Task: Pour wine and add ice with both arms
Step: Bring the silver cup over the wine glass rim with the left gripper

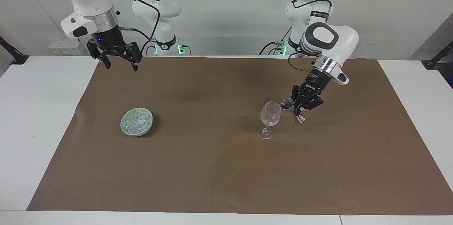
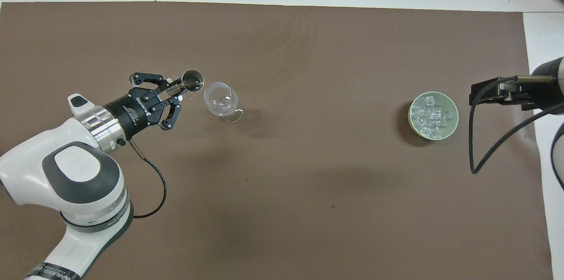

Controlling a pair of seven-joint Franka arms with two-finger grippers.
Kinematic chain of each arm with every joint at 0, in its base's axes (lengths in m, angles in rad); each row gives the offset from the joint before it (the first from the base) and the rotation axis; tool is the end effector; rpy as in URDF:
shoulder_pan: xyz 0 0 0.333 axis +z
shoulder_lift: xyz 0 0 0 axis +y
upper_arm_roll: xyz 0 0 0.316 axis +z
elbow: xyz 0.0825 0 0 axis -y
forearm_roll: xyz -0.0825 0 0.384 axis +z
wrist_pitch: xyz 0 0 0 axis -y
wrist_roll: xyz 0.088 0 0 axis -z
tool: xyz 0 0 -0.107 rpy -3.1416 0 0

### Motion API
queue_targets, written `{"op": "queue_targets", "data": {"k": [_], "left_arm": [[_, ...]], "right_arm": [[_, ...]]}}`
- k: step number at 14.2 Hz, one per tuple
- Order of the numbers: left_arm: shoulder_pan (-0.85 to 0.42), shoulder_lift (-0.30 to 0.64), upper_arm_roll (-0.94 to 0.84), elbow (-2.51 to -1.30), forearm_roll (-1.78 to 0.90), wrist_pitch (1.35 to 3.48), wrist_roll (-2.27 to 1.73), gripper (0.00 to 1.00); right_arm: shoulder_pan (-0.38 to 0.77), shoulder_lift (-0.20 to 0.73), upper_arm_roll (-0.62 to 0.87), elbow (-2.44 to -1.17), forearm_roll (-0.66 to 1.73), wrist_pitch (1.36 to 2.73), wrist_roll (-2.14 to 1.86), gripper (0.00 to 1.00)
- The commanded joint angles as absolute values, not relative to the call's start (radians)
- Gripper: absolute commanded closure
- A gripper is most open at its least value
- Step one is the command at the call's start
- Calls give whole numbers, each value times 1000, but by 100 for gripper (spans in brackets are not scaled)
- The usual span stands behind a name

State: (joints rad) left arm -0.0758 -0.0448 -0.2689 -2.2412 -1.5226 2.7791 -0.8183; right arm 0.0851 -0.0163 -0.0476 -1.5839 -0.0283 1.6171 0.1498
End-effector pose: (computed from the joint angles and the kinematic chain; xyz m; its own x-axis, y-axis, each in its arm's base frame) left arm 0.5188 -0.1401 0.4189 0.0292 0.7139 -0.6996 0.8099 0.3933 0.4351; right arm 0.5540 0.0176 0.6315 0.9924 -0.1108 0.0530 -0.1120 -0.9935 0.0198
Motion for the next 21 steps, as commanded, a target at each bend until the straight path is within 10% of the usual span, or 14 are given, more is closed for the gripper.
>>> {"op": "queue_targets", "data": {"k": [1,21], "left_arm": [[-112,-80,-255,-2275,-1548,2818,-782,100],[-161,-64,-255,-2249,-1537,2922,-637,100]], "right_arm": [[75,-40,-44,-1615,-23,1640,133,0],[75,-40,-44,-1615,-23,1640,133,0]]}}
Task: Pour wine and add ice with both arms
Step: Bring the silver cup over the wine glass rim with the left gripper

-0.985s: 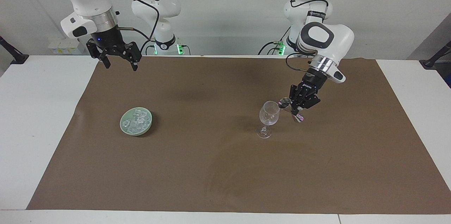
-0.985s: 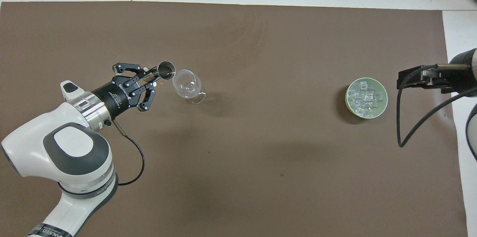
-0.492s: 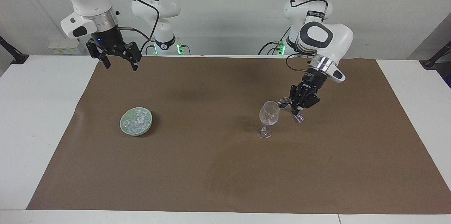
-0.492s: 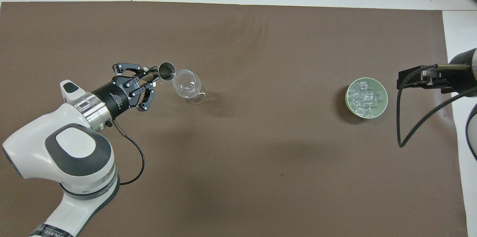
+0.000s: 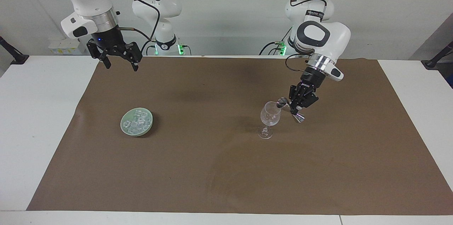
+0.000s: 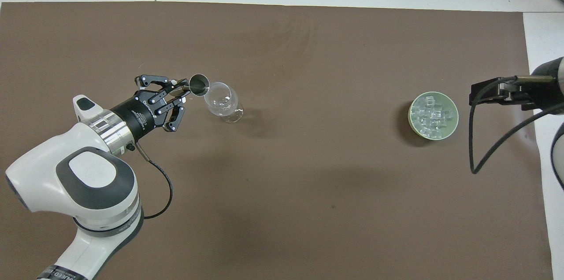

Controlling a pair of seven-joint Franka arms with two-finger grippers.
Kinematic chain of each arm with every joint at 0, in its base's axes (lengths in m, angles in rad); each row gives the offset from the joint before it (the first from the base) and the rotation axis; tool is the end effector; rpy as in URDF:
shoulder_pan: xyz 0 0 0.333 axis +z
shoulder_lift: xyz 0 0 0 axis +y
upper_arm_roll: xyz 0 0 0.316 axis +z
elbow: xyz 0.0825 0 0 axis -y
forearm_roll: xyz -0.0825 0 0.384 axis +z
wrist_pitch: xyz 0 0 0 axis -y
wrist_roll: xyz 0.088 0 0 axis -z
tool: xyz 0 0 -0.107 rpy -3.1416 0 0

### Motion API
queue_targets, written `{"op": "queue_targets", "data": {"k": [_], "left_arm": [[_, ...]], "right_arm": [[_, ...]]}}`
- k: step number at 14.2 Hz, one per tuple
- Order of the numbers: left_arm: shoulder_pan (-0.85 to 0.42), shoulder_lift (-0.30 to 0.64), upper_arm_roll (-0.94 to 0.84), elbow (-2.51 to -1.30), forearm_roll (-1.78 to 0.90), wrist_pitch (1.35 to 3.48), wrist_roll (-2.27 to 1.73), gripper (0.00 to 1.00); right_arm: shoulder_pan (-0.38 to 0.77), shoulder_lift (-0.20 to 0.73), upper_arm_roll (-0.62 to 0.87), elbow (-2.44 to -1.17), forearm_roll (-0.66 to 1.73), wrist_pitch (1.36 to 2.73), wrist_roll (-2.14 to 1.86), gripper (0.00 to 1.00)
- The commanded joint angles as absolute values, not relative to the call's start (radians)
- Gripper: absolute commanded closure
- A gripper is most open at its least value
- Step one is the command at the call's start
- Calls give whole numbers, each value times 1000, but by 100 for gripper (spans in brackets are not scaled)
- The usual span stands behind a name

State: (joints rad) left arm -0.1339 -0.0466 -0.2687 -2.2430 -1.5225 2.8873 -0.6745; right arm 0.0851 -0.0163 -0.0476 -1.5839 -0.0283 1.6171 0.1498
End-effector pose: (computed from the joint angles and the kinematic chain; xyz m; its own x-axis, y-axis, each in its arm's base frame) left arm 0.5109 -0.1554 0.4230 0.1395 0.8018 -0.5810 0.7730 0.2786 0.5700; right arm 0.5540 0.0176 0.6315 0.9924 -0.1108 0.0530 -0.1120 -0.9935 0.0198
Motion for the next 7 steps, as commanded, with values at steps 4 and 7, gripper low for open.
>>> {"op": "queue_targets", "data": {"k": [4,7], "left_arm": [[-186,-60,-255,-2240,-1536,2947,-615,100],[-193,-58,-255,-2232,-1534,2962,-595,100]], "right_arm": [[75,-40,-44,-1615,-23,1640,133,0],[75,-40,-44,-1615,-23,1640,133,0]]}}
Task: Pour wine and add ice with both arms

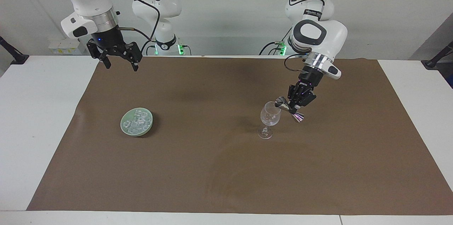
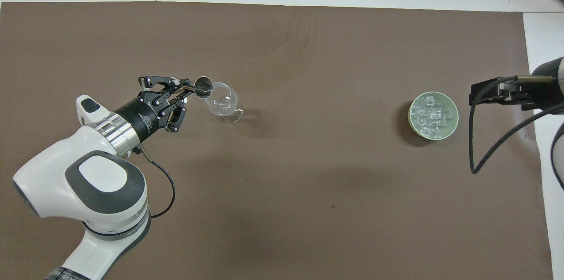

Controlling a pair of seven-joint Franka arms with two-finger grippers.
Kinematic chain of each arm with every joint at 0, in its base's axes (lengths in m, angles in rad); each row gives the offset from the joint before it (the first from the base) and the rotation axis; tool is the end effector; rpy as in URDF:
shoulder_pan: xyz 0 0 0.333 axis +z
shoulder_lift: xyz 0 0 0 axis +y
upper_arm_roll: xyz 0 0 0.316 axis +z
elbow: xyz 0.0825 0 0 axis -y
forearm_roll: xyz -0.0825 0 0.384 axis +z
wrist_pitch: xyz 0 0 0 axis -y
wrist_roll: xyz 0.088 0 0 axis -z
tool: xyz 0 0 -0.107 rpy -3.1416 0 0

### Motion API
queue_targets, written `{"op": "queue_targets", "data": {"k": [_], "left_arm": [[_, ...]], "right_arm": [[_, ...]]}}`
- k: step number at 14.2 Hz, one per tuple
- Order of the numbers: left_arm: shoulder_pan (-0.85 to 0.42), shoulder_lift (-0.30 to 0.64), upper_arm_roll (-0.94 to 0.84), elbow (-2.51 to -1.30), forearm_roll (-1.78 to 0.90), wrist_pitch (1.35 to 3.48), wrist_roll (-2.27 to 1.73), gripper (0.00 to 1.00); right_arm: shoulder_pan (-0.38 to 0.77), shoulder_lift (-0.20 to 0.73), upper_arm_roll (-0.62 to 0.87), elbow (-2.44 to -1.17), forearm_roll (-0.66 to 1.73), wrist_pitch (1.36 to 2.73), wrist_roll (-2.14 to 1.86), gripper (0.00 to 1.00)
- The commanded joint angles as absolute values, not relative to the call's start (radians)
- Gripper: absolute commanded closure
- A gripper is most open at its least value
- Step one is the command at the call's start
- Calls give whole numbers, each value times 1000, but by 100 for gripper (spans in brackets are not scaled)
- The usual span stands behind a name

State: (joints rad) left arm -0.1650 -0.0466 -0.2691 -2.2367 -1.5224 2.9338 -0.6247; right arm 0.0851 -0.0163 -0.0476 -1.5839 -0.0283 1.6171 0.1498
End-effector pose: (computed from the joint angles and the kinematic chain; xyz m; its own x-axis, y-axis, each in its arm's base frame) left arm 0.5075 -0.1659 0.4279 0.1833 0.8273 -0.5310 0.7520 0.2300 0.6178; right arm 0.5540 0.0176 0.6315 0.9924 -0.1108 0.0530 -0.1120 -0.9935 0.0198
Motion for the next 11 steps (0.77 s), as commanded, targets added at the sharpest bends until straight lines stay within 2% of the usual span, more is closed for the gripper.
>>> {"op": "queue_targets", "data": {"k": [1,11], "left_arm": [[-195,-52,-253,-2230,-1534,2964,-585,100],[-202,-43,-255,-2230,-1430,3008,-520,100]], "right_arm": [[75,-40,-44,-1615,-23,1640,133,0],[75,-40,-44,-1615,-21,1640,133,0]]}}
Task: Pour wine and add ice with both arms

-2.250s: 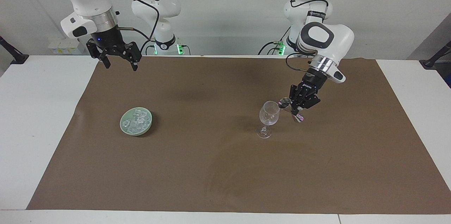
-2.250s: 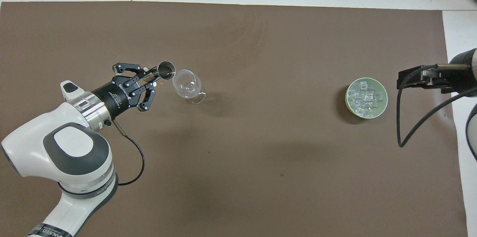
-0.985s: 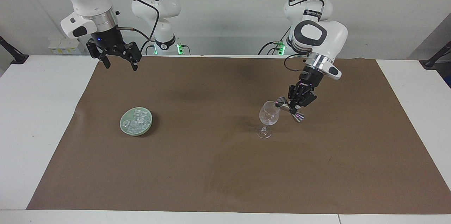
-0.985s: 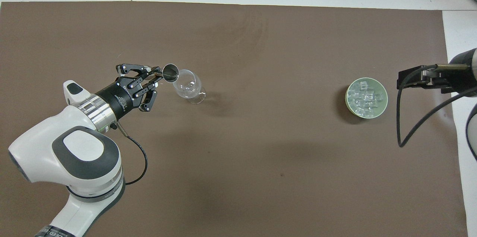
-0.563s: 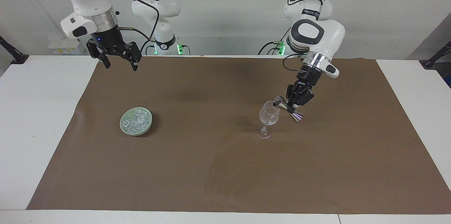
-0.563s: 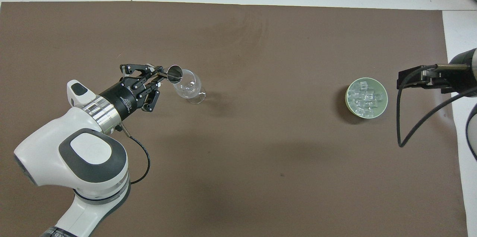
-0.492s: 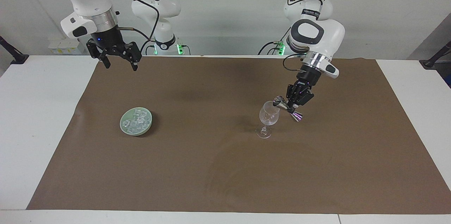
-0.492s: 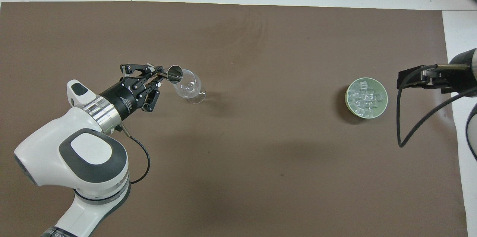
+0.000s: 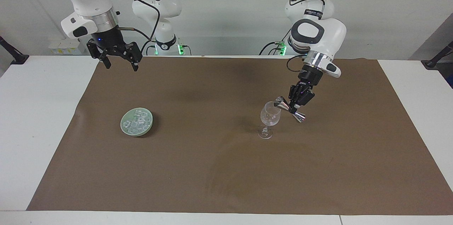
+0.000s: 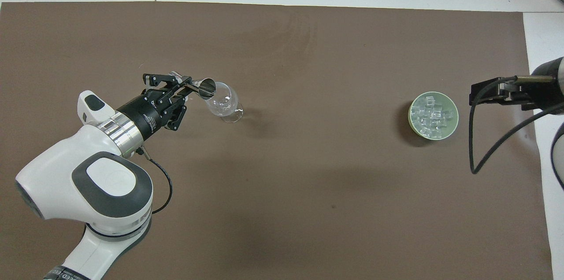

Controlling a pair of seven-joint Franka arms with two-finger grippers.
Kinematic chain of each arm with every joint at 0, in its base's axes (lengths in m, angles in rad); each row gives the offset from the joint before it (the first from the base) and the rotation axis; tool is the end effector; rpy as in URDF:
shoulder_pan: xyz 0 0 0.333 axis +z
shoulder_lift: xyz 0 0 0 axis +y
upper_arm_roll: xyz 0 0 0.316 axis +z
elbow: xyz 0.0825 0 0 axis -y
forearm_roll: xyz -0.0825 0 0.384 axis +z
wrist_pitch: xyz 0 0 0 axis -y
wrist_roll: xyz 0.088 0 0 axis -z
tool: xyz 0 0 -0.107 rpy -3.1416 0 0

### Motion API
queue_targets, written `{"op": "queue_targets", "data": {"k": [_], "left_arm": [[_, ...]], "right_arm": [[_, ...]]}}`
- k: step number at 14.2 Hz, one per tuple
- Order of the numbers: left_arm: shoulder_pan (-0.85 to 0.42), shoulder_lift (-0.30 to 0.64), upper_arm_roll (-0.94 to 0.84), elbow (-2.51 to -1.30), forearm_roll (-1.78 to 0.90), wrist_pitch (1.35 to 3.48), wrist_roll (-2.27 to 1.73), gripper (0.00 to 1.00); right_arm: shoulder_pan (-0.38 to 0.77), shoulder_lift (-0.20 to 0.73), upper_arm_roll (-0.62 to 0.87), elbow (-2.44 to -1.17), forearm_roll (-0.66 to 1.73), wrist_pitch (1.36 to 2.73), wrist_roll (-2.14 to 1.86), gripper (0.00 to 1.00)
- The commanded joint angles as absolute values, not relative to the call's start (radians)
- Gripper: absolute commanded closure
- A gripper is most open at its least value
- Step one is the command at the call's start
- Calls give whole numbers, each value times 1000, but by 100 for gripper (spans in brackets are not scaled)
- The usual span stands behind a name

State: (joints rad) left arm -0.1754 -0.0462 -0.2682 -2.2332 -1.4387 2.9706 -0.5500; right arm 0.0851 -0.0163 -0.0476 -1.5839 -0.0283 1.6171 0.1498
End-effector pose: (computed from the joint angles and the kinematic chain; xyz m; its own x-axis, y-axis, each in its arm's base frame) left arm 0.5096 -0.1682 0.4356 0.2825 0.8695 -0.4051 0.7104 0.0942 0.6975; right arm 0.5540 0.0176 0.6315 0.9924 -0.1108 0.0530 -0.1120 -0.9935 0.0198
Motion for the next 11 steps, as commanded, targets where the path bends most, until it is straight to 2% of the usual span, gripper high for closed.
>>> {"op": "queue_targets", "data": {"k": [1,11], "left_arm": [[-204,-43,-255,-2229,-1430,3011,-520,100],[-210,-31,-253,-2221,-1397,3031,-482,100]], "right_arm": [[75,-40,-44,-1615,-21,1640,133,0],[75,-40,-44,-1615,-23,1640,133,0]]}}
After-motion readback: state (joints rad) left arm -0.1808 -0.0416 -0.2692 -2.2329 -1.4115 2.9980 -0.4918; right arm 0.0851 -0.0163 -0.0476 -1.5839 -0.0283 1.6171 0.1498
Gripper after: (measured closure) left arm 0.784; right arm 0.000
